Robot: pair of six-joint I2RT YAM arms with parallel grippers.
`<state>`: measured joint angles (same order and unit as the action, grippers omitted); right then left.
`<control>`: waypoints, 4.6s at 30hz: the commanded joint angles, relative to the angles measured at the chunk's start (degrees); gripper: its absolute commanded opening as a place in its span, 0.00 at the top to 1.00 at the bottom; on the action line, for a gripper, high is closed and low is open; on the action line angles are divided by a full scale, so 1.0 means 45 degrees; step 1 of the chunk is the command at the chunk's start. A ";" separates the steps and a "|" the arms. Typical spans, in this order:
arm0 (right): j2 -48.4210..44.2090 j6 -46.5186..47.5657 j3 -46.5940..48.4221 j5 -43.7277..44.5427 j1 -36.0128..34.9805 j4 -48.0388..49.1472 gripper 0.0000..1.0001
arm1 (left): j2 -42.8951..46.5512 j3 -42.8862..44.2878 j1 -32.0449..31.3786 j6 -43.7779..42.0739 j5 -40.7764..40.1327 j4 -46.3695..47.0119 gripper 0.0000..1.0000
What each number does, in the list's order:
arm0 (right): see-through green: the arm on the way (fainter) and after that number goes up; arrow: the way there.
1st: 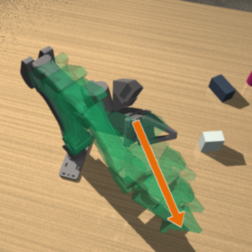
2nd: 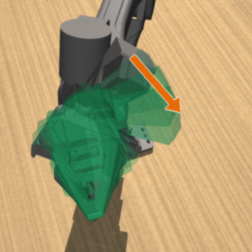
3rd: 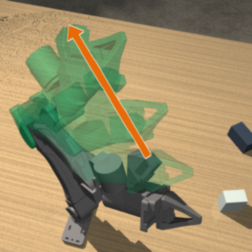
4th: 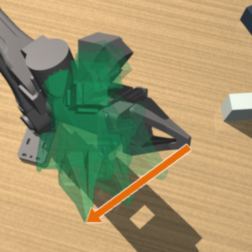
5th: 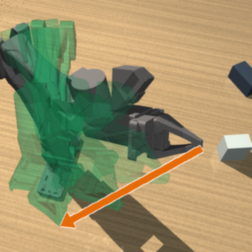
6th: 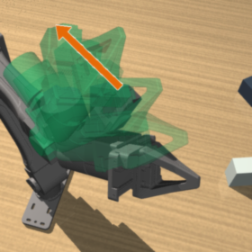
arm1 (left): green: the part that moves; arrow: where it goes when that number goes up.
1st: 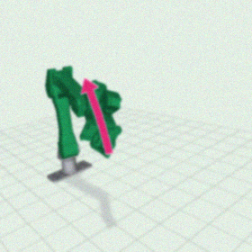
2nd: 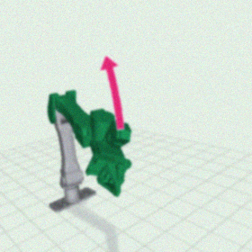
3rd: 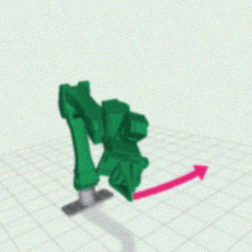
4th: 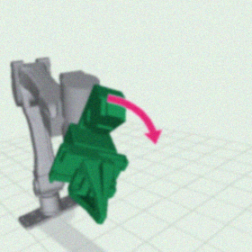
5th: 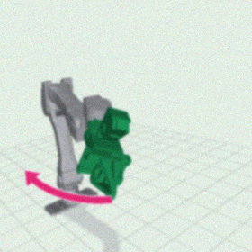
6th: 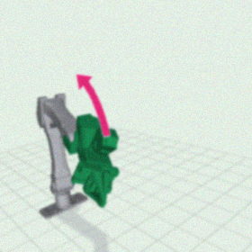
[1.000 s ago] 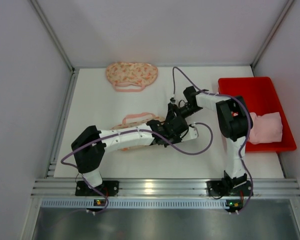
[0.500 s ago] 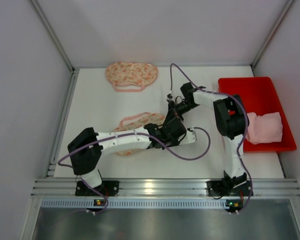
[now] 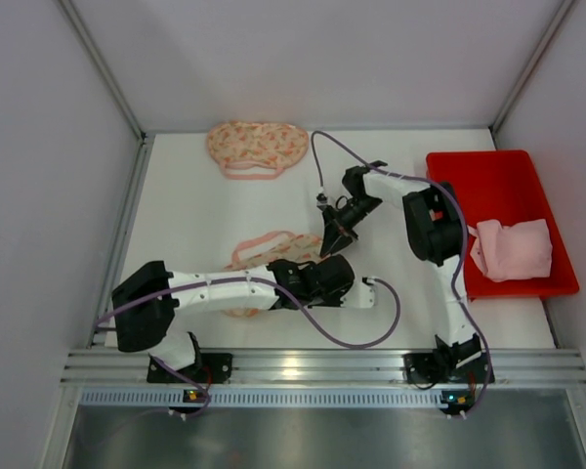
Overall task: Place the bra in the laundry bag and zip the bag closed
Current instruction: Zip the zipper on the laundry bag, then move the laundry bag to the center of the board.
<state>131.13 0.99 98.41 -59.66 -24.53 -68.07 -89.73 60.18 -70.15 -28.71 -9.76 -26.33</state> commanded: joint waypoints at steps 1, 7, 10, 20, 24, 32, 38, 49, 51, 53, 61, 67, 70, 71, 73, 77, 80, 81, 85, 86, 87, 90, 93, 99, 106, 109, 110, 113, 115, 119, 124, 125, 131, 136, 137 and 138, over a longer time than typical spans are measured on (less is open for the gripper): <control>0.0039 0.1009 0.1100 0.0893 0.0647 0.1085 1.00 | 0.0585 -0.0230 -0.0914 0.0968 0.2482 -0.1904 1.00; -0.0272 0.1224 0.0808 0.1206 0.0784 0.1064 1.00 | 0.0819 0.1738 -0.0780 0.1712 0.2344 -0.3247 0.54; -0.0526 0.1594 0.0320 0.1596 0.0842 0.1104 1.00 | 0.1112 0.2910 0.0367 0.2140 0.3940 -0.3738 0.36; -0.0937 0.1929 0.0336 0.4329 0.1701 0.1803 1.00 | 0.2655 0.2682 0.5097 0.3487 0.5996 -0.3818 0.36; -0.0976 0.0719 0.1331 0.5947 0.2482 0.2471 1.00 | 0.2441 0.2505 0.7689 0.4502 0.6912 -0.3564 0.36; -0.0722 0.3387 0.5297 1.0031 0.2893 0.1767 1.00 | 0.2206 0.2115 1.0041 0.5186 0.7560 -0.2999 0.36; -0.0566 0.4952 0.5514 1.3197 0.2757 0.3563 1.00 | 0.1992 0.1899 1.0549 0.5793 0.8047 -0.2568 0.36; 0.0020 0.4274 0.5475 1.7651 0.2620 0.5634 1.00 | 0.2089 0.1626 1.0686 0.6125 0.7677 -0.2470 0.36; -0.0038 0.4116 0.5378 1.7555 0.2601 0.5888 0.78 | 0.2128 0.1548 1.0687 0.6145 0.7618 -0.2392 0.36; -0.0484 0.3920 0.5106 1.7167 0.2601 0.6472 0.38 | 0.2129 0.1529 1.0725 0.6165 0.7482 -0.2353 0.36; -0.2048 0.2537 0.4910 1.4454 0.2191 0.6283 0.07 | 0.2304 0.1587 1.0882 0.6341 0.7481 -0.2256 0.36; -0.3378 0.2436 0.2702 1.1755 0.1001 0.5287 0.09 | 0.2363 0.1606 1.1194 0.6692 0.7462 -0.2177 0.36; -0.3359 0.1911 0.2332 1.0877 0.0453 0.4581 0.08 | 0.2343 0.1548 1.1389 0.6692 0.7520 -0.2157 0.36; -0.3320 0.1811 0.2175 1.0565 0.0355 0.4755 0.08 | 0.2343 0.1548 1.1409 0.6673 0.7520 -0.2157 0.36; -0.3223 0.1907 0.1901 1.0406 0.0082 0.4970 0.08 | 0.2226 0.1548 1.1429 0.6653 0.7501 -0.2157 0.36; -0.2269 0.2454 0.2115 1.0464 -0.0368 0.5303 0.08 | 0.2343 0.1470 1.1604 0.6653 0.7520 -0.2119 0.36; -0.1585 0.2474 0.2271 1.0795 -0.0466 0.5518 0.16 | 0.2499 0.1314 1.1819 0.6653 0.7617 -0.2079 0.36; -0.1446 0.2474 0.2272 1.0913 -0.0485 0.5441 0.22 | 0.2538 0.1275 1.1877 0.6653 0.7676 -0.2079 0.36; -0.1501 0.3136 0.1474 1.1536 -0.0485 0.5206 0.35 | 0.2675 0.1099 1.2306 0.6731 0.7988 -0.2080 0.35; -0.1658 0.3409 0.0813 1.1577 -0.0485 0.5206 0.37 | 0.2675 0.1099 1.2346 0.6770 0.8028 -0.2079 0.35; -0.1853 0.4069 0.0420 1.1597 -0.0466 0.5225 0.38 | 0.2675 0.1079 1.2424 0.6770 0.8125 -0.2060 0.35; -0.2596 0.6019 -0.0929 1.2181 -0.0446 0.5167 0.39 | 0.2617 0.1138 1.2600 0.6868 0.8320 -0.2060 0.35; -0.3084 0.8050 -0.1731 1.2554 -0.0232 0.4796 0.41 | 0.2461 0.1216 1.2698 0.6907 0.8438 -0.2079 0.35; -0.3281 1.1490 -0.1694 1.2826 0.0900 0.4970 0.37 | 0.2012 0.1469 1.2834 0.6849 0.8497 -0.2021 0.36; -0.2773 1.3898 -0.0677 1.3198 0.1701 0.6237 0.34 | 0.0900 0.2445 1.3342 0.6810 0.8439 -0.1631 0.36; -0.2948 1.4583 -0.0814 1.3706 0.1722 0.7410 0.26 | 0.0102 0.3147 1.3596 0.6693 0.8205 -0.1104 0.36; -0.3007 1.4526 -0.0776 1.3687 0.1722 0.7548 0.19 | -0.0212 0.3459 1.3674 0.6499 0.7972 -0.1006 0.36; -0.3416 1.3632 -0.0425 1.3336 0.1644 0.7725 0.06 | -0.1637 0.4884 1.3675 0.5719 0.7134 -0.0694 0.36; -0.3962 1.3063 -0.0404 1.2968 0.1411 0.7725 0.02 | -0.3038 0.6400 1.3694 0.5250 0.7013 -0.0673 0.36; -0.5134 1.0569 -0.0599 1.2536 0.0941 0.7492 0.01 | -0.5504 0.9212 1.3694 0.3710 0.6331 -0.0693 0.37; -0.7008 0.7557 -0.1493 1.0974 0.0979 0.6593 0.01 | -0.7944 1.1330 1.3714 0.2046 0.5414 -0.0693 0.39; -0.7359 0.6798 -0.1769 1.0760 0.0999 0.6476 0.01 | -0.8201 1.1507 1.3733 0.1735 0.5276 -0.0693 0.39; -0.9801 0.4373 -0.3528 0.9411 0.1057 0.6124 0.01 | -0.9356 1.1569 1.3792 0.1710 0.4591 -0.0693 0.39; -1.1442 0.3920 -0.4309 0.9449 0.1116 0.5733 0.01 | -0.8732 0.9461 1.3812 0.1634 0.4981 -0.0693 0.44; -1.1677 0.3900 -0.4446 0.9468 0.1135 0.5752 0.01 | -0.8557 0.9110 1.3812 0.1634 0.5194 -0.0693 0.45; -1.2066 0.3861 -0.4583 0.9488 0.1155 0.5714 0.00 | -0.8227 0.8700 1.3812 0.1595 0.5331 -0.0693 0.46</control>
<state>81.91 21.89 78.67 -15.35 -19.84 -40.91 -130.54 104.01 -8.27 -20.01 12.69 -28.71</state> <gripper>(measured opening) 0.993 0.550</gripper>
